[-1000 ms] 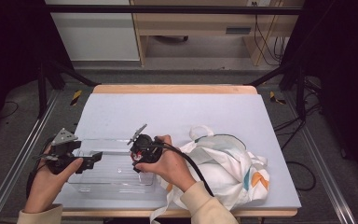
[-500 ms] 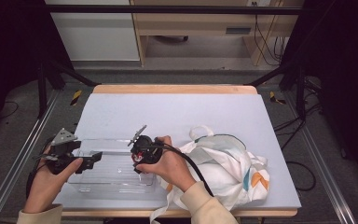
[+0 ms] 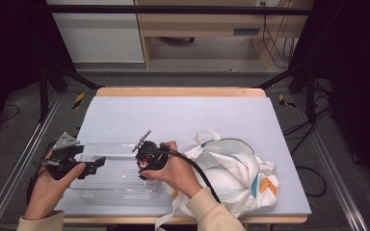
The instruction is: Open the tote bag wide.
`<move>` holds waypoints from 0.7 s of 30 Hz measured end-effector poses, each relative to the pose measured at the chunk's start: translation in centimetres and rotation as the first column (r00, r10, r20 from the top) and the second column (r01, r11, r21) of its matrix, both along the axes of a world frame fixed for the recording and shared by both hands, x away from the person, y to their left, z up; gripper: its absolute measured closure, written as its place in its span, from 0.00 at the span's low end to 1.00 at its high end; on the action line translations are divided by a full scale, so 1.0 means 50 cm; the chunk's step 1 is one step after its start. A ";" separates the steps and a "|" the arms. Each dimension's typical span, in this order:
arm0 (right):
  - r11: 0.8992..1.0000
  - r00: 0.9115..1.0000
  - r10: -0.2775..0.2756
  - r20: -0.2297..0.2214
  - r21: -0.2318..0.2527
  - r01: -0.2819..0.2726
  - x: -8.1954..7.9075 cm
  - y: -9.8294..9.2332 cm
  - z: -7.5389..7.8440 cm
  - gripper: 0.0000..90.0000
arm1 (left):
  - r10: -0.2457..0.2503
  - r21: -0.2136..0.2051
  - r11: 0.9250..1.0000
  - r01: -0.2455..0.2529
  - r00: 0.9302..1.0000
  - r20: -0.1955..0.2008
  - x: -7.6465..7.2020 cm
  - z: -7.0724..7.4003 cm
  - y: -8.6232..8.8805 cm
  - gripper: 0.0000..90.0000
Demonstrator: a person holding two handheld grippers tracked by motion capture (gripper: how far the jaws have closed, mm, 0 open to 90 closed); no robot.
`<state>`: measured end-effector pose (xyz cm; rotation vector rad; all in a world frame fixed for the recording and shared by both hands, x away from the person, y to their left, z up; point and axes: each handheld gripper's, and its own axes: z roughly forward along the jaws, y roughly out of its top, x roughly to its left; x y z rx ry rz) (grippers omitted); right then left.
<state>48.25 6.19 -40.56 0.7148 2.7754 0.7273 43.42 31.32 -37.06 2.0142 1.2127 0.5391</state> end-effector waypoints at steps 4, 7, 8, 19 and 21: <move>1.000 1.000 0.009 0.002 -0.008 -0.009 0.001 0.000 -0.003 0.28 | 0.000 -0.002 1.000 0.000 1.000 0.000 0.000 -0.001 0.000 0.10; 1.000 1.000 0.010 -0.004 -0.016 -0.010 0.001 0.001 -0.006 0.28 | 0.000 -0.002 1.000 0.000 1.000 -0.001 0.000 -0.001 0.000 0.10; 1.000 1.000 0.011 -0.003 -0.018 -0.011 0.001 0.002 -0.006 0.28 | 0.000 -0.001 1.000 0.000 1.000 -0.001 0.000 -0.001 0.000 0.10; 0.999 1.000 0.023 -0.016 -0.037 -0.023 0.001 0.007 -0.011 0.28 | -0.004 0.005 1.000 0.004 1.000 -0.004 0.000 -0.002 -0.001 0.10; 0.999 1.000 0.025 -0.016 -0.038 -0.026 0.002 0.006 -0.011 0.28 | -0.005 0.006 1.000 0.005 1.000 -0.005 0.000 -0.002 -0.001 0.10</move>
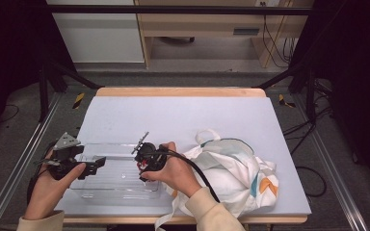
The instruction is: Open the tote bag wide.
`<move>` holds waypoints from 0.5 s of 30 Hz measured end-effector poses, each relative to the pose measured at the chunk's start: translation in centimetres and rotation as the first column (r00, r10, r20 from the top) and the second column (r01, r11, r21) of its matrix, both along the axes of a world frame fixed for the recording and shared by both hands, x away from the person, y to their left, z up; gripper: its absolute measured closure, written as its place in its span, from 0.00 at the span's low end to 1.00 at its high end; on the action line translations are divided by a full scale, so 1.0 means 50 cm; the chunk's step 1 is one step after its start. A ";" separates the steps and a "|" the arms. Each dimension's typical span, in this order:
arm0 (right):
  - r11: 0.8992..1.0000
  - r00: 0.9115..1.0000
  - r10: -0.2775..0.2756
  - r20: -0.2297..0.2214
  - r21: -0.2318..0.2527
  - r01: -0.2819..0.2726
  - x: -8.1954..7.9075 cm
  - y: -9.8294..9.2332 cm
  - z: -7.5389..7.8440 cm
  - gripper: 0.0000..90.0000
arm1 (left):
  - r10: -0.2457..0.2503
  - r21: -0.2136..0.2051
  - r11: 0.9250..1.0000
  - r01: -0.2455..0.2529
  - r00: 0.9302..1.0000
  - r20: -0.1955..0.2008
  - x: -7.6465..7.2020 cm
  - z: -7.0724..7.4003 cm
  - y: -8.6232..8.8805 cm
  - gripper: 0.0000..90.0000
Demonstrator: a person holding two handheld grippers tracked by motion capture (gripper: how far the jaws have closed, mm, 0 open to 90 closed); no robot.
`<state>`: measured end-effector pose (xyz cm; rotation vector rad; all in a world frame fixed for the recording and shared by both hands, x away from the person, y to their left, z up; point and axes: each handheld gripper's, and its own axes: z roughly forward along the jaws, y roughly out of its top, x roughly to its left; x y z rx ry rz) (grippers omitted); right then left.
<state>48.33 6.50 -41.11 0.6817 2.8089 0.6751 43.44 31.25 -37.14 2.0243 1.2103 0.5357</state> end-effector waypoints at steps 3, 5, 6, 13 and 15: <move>1.000 1.000 0.005 0.003 -0.002 -0.005 0.000 0.000 0.000 0.28 | 0.000 0.000 1.000 0.000 1.000 0.000 0.000 0.000 0.000 0.10; 1.000 1.000 0.000 -0.001 -0.003 0.000 0.000 0.001 0.000 0.28 | 0.000 0.000 1.000 0.000 1.000 0.000 0.000 0.000 0.000 0.10; 1.000 1.000 0.001 -0.001 -0.003 -0.001 0.000 0.001 0.000 0.28 | 0.002 -0.003 1.000 -0.002 1.000 0.001 0.000 0.000 0.000 0.10; 1.000 1.000 0.006 -0.007 -0.009 -0.006 0.001 0.002 -0.001 0.28 | -0.004 -0.003 1.000 0.004 1.000 -0.002 0.001 -0.002 -0.001 0.10; 1.000 1.000 0.010 -0.007 -0.009 -0.010 0.001 0.002 -0.002 0.28 | -0.003 -0.001 1.000 0.003 1.000 -0.004 0.001 -0.003 -0.001 0.10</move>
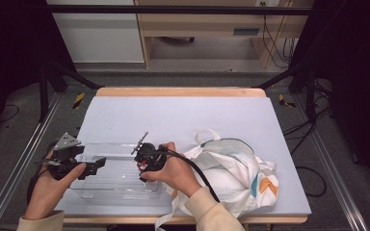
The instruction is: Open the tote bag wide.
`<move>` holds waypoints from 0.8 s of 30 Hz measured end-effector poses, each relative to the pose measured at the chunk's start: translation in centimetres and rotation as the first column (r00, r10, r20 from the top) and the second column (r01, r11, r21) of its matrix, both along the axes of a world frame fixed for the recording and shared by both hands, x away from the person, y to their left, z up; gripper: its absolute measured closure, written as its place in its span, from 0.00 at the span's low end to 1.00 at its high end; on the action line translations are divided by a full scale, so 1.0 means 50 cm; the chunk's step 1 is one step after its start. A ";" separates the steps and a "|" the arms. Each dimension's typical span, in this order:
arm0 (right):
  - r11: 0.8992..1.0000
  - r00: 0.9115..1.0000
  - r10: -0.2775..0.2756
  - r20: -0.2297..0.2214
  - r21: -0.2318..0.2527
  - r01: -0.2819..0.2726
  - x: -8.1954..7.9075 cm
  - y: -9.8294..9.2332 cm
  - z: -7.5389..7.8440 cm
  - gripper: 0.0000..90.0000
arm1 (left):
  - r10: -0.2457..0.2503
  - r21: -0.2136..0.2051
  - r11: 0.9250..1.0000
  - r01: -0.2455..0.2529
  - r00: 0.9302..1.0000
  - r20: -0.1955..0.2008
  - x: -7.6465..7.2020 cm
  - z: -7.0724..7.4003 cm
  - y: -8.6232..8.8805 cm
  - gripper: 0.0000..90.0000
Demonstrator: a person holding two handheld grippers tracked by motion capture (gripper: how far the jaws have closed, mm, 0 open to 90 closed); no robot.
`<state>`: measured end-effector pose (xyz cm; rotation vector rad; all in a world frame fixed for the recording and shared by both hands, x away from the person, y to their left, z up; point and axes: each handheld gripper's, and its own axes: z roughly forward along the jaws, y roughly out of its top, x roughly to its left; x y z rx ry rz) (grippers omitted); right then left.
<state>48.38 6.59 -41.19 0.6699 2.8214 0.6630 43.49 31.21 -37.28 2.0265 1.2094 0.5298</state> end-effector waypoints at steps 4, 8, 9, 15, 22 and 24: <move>1.000 1.000 -0.003 -0.006 -0.001 0.003 0.000 0.001 0.000 0.28 | 0.000 0.002 1.000 0.000 1.000 -0.002 0.000 0.000 0.001 0.10; 1.000 1.000 -0.001 -0.010 -0.001 0.001 0.001 0.001 0.000 0.28 | 0.000 0.002 1.000 0.000 1.000 0.000 0.000 0.000 0.002 0.10; 1.000 1.000 -0.003 -0.012 0.001 0.003 0.001 0.001 0.001 0.27 | -0.001 0.003 1.000 0.001 1.000 -0.001 0.000 0.000 0.002 0.10; 1.000 1.000 -0.012 -0.009 0.022 0.012 0.000 -0.002 0.008 0.18 | 0.005 -0.001 1.000 -0.005 1.000 0.001 0.000 0.000 0.002 0.10; 0.999 1.000 -0.021 0.015 0.046 0.020 -0.006 -0.011 0.023 0.14 | 0.009 -0.003 1.000 -0.009 1.000 0.001 0.000 0.001 0.007 0.10; 0.998 0.999 -0.017 0.031 0.061 0.015 -0.009 -0.014 0.029 0.14 | 0.012 -0.001 1.000 -0.012 1.000 0.001 0.000 0.002 0.009 0.10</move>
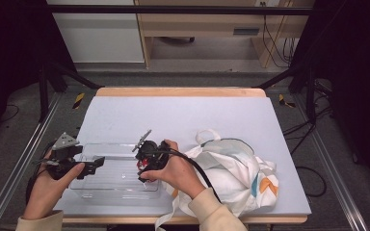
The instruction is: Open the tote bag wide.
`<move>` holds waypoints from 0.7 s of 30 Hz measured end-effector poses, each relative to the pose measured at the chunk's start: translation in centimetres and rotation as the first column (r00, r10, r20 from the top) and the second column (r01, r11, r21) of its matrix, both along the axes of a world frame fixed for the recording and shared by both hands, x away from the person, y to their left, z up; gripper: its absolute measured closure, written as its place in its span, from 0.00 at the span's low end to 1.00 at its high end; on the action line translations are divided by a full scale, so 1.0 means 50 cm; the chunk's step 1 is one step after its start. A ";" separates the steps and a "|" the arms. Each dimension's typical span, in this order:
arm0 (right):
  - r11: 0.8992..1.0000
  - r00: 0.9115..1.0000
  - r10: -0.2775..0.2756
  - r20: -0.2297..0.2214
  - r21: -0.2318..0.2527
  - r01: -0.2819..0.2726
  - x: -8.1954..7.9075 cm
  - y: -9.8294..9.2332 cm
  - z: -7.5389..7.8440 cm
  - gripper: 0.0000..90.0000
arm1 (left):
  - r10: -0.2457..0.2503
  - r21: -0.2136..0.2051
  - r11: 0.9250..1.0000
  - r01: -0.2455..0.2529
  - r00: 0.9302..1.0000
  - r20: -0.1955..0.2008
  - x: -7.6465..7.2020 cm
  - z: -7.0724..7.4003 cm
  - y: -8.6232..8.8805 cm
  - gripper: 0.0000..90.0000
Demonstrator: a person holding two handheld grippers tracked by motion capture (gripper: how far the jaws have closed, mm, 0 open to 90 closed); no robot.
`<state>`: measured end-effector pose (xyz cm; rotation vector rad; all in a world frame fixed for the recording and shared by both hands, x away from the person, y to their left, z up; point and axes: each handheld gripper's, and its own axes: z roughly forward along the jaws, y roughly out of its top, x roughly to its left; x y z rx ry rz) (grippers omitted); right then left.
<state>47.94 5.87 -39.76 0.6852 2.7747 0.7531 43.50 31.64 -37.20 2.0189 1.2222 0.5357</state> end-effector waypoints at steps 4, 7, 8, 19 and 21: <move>1.000 1.000 0.000 0.014 0.019 0.000 -0.005 -0.003 0.010 0.13 | 0.001 -0.002 1.000 -0.001 1.000 -0.001 0.000 0.000 0.002 0.10; 1.000 1.000 0.000 0.019 0.027 -0.001 -0.006 -0.006 0.015 0.13 | 0.003 -0.004 1.000 -0.003 1.000 0.004 0.000 0.000 0.002 0.10; 1.000 1.000 -0.003 0.017 0.031 0.002 -0.006 -0.007 0.016 0.13 | 0.003 -0.003 1.000 -0.003 1.000 0.004 0.000 0.000 0.002 0.10; 0.998 0.999 -0.010 0.033 0.056 0.008 -0.010 -0.012 0.024 0.09 | 0.005 -0.007 1.000 -0.005 1.000 0.004 0.000 0.001 0.004 0.10; 0.998 0.999 -0.016 0.042 0.057 0.013 -0.013 -0.014 0.026 0.09 | 0.005 -0.006 1.000 -0.005 1.000 0.003 0.000 0.001 0.004 0.10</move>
